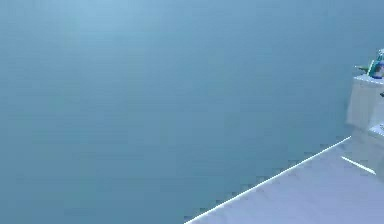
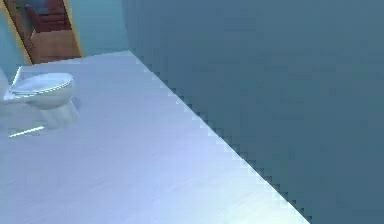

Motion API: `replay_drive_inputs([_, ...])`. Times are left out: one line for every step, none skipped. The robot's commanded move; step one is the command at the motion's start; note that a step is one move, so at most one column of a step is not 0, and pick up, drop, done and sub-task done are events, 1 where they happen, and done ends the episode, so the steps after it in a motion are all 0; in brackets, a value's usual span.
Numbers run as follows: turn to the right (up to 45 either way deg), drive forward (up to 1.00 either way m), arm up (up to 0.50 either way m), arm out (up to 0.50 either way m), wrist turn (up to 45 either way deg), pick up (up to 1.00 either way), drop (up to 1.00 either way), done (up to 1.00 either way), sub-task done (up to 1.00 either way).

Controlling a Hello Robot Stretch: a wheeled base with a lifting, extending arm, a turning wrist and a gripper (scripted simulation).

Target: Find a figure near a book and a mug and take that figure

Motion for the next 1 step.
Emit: replay_drive_inputs([45.0,0.00,0.00,0.00,0.0,0.00,0.00,0.00,0.00])
